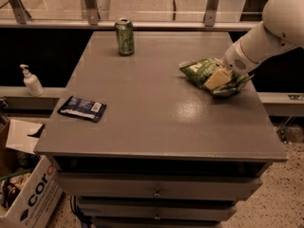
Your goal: Move green jalapeno chip bag near green can
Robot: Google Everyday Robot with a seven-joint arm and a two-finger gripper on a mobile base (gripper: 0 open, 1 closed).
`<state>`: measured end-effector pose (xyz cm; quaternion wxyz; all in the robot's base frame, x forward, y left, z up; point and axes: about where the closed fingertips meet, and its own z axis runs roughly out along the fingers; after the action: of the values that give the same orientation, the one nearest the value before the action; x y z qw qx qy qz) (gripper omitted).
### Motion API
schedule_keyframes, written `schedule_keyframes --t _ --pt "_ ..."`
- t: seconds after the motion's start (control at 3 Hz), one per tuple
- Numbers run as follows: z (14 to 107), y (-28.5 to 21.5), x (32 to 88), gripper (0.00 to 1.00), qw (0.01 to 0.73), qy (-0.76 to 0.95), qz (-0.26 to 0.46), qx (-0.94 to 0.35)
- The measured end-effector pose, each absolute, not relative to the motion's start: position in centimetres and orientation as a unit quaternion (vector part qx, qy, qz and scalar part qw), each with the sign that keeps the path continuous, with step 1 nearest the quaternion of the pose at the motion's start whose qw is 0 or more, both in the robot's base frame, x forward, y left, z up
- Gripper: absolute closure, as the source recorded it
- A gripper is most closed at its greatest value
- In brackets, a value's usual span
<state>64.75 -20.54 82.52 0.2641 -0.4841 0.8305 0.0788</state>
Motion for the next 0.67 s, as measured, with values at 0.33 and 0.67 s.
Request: schedule_keyframes --t 0.33,0.67 --pt "85.4 -20.9 64.5 1.00 0.288 0.830 0.083 -0.470" --pt "87.8 -20.2 64.6 1.00 0.316 0.824 0.090 -0.462"
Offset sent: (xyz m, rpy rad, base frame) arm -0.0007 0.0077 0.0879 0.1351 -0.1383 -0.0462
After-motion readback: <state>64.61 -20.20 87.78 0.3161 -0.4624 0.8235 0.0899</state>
